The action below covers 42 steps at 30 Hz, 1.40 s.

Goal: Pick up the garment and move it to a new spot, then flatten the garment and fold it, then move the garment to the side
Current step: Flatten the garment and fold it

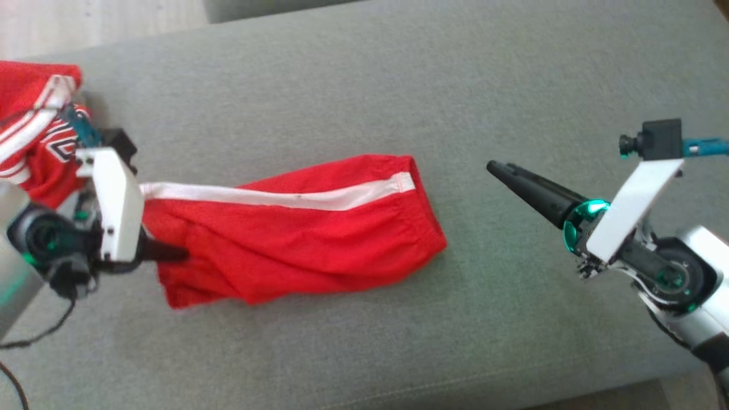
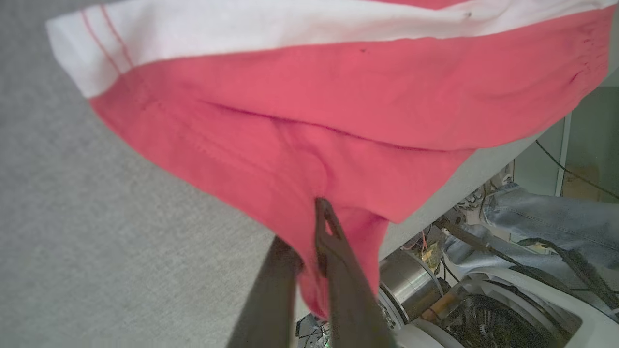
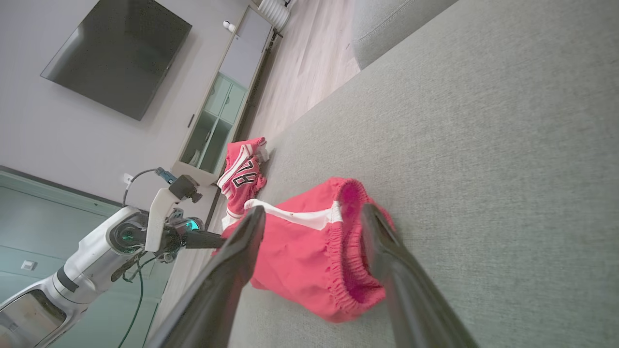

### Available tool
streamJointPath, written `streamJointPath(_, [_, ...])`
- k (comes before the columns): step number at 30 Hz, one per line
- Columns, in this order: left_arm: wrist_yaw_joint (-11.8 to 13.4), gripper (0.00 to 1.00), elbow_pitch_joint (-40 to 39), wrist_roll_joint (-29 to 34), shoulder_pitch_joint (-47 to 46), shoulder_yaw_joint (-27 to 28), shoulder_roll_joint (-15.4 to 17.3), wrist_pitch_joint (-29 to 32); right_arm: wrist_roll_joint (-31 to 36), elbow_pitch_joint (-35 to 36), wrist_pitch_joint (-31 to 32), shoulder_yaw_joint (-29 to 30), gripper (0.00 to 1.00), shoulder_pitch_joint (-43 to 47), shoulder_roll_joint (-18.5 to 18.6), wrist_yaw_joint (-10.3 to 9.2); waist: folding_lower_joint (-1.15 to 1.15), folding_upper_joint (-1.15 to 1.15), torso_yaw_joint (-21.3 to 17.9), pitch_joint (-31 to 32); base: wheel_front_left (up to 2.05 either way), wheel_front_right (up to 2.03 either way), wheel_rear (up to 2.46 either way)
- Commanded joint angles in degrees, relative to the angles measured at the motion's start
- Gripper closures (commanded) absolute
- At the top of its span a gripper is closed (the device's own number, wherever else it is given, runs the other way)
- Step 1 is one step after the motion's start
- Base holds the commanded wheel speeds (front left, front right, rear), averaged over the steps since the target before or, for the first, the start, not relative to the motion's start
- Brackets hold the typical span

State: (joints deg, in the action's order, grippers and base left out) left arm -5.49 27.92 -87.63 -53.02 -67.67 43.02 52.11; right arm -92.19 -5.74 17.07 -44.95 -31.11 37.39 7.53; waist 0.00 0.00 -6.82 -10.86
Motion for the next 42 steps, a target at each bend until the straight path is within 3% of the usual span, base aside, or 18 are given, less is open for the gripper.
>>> streamJointPath(1, [0.3,0.0,-0.7,0.1,-2.1,3.1,2.7,-0.9,0.6,1.6,-0.3,0.6,0.0,0.9,1.6,-0.04,0.0,0.0,0.9,0.9,0.0,0.0,0.0])
streamJointPath(8, [-0.3,0.0,-0.4,2.7,-0.5,3.8,2.9,-7.7,4.9,1.6,-4.5,1.2,0.0,0.8,1.8,-0.04,0.0,0.0,2.7,2.5,0.0,0.0,0.0])
streamJointPath(15, [0.0,0.0,-3.4,11.1,-2.0,7.4,4.9,-25.9,15.9,-2.9,-17.1,4.3,0.0,0.2,-0.4,-0.04,0.0,0.0,5.2,5.1,0.0,0.0,0.0])
streamJointPath(21, [6.2,0.0,-8.9,15.5,2.6,11.0,5.3,-43.7,25.2,-8.4,-25.0,8.7,0.0,1.7,-4.6,-0.04,0.0,0.0,7.1,7.7,0.0,0.0,0.0])
streamJointPath(24, [12.0,0.0,-12.0,15.6,7.0,14.1,5.0,-53.5,29.7,-10.9,-28.0,11.8,0.0,3.2,-7.7,-0.04,0.0,0.0,7.9,8.6,0.0,0.0,0.0])
streamJointPath(28, [17.9,0.0,-16.2,16.5,13.4,16.5,4.5,-63.9,35.4,-13.4,-30.0,15.9,0.0,6.3,-11.5,-0.04,0.0,0.0,8.9,9.4,0.0,0.0,0.0])
streamJointPath(32, [22.7,0.0,-19.3,19.3,19.8,20.6,3.8,-66.9,42.0,-15.0,-31.1,20.1,0.0,9.3,-15.1,-0.04,0.0,0.0,8.9,10.0,0.0,0.0,0.0])
streamJointPath(35, [25.8,0.0,-23.2,27.2,25.5,30.1,0.8,-67.1,47.6,-15.7,-31.4,23.2,0.0,11.8,-17.2,-0.04,0.0,0.0,8.7,10.1,0.0,0.0,0.0])
streamJointPath(37, [26.3,0.0,-24.4,30.5,28.1,32.9,-0.5,-67.1,49.5,-15.8,-31.5,24.3,0.0,12.7,-17.9,-0.04,0.0,0.0,8.7,10.1,0.0,0.0,0.0])
streamJointPath(42, [26.3,0.0,-30.0,45.6,40.4,45.2,-8.1,-67.1,58.8,-15.7,-31.7,29.3,0.0,17.6,-21.4,-0.04,0.0,0.0,8.3,10.0,0.0,0.0,0.0])
